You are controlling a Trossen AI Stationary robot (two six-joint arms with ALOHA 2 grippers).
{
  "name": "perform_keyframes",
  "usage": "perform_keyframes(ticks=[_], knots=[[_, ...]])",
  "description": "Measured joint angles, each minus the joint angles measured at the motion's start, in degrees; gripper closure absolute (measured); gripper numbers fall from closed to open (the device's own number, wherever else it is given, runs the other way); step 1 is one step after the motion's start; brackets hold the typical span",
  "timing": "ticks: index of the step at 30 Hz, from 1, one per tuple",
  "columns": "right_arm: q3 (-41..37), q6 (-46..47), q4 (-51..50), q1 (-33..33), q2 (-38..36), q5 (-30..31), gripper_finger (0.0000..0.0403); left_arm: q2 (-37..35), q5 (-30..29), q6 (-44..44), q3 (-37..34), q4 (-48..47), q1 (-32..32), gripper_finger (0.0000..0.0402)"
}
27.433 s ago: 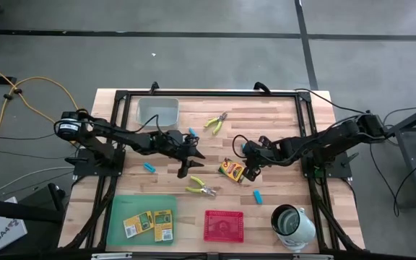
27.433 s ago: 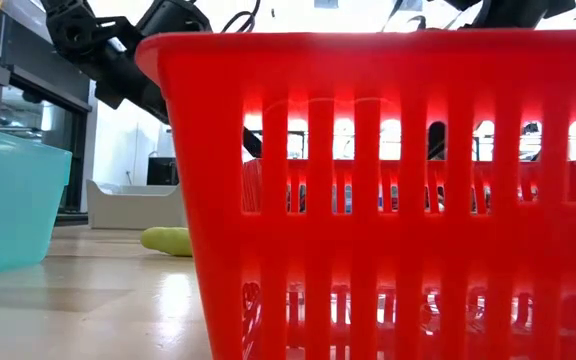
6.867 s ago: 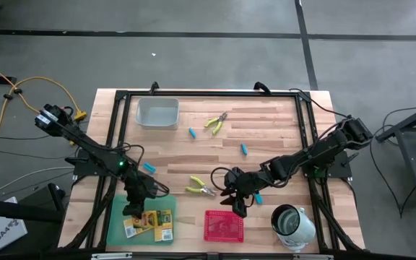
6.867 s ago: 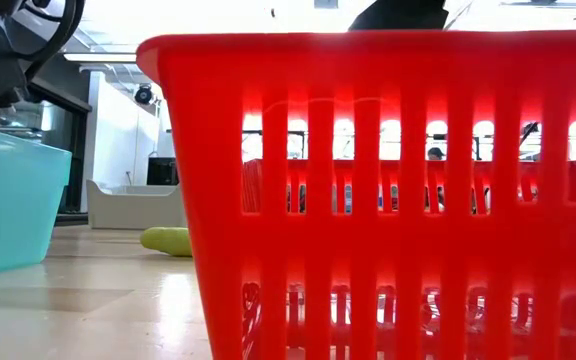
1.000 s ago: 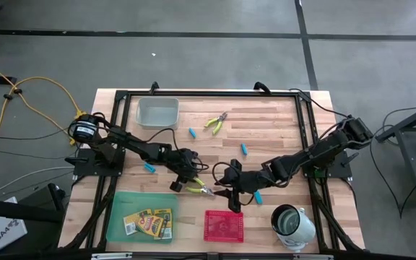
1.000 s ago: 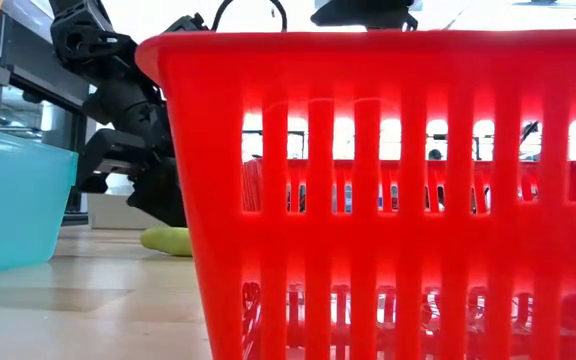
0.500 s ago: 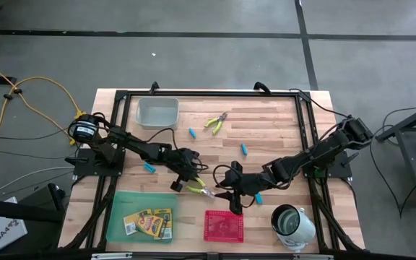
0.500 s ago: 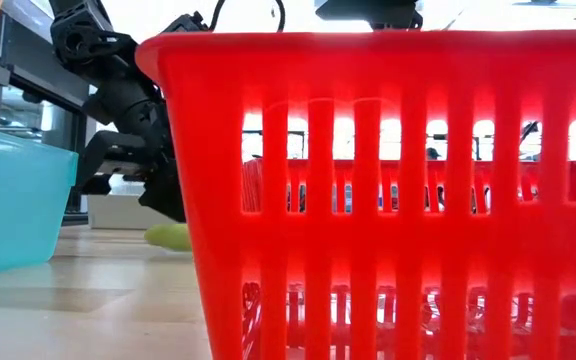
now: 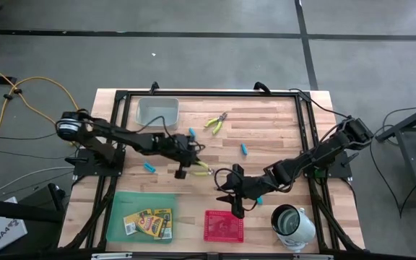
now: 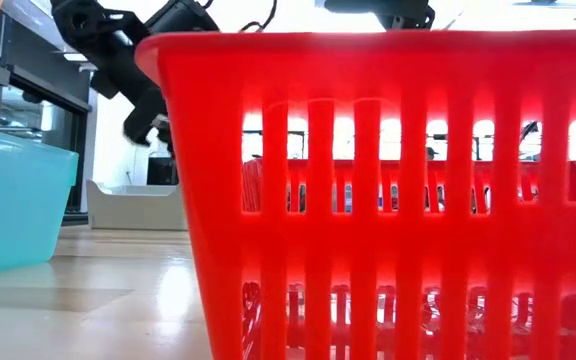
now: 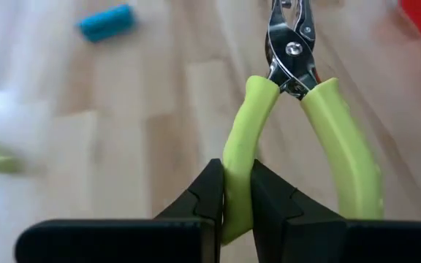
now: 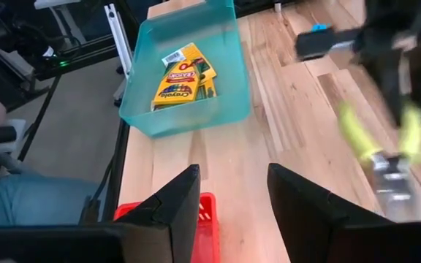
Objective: Pick & Place School Supplies
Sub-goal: Put the green hole puncher into the gray bin
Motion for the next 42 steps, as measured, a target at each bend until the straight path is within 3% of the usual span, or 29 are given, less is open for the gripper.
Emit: perform_keyframes(ticks=[7, 19, 25, 42], knots=[[0.0, -0.2, -0.4, 0.2, 0.0, 0.9, 0.025, -10.8, -8.9, -4.0, 0.0, -14.0, 4.9, 0.0368], [0.0, 0.0, -0.3, 0.3, 0.0, 1.0, 0.025, -28.2, -17.1, -7.9, 0.0, -31.6, 19.7, 0.0368], [0.0, -0.2, -0.4, 0.3, 0.0, 1.0, 0.025, -31.0, -17.2, -7.8, 0.0, -38.3, 26.7, 0.0368], [0.0, -0.2, -1.6, 0.3, 0.0, 1.0, 0.025, -31.4, -16.5, -3.7, 0.0, -46.0, 39.7, 0.0369]])
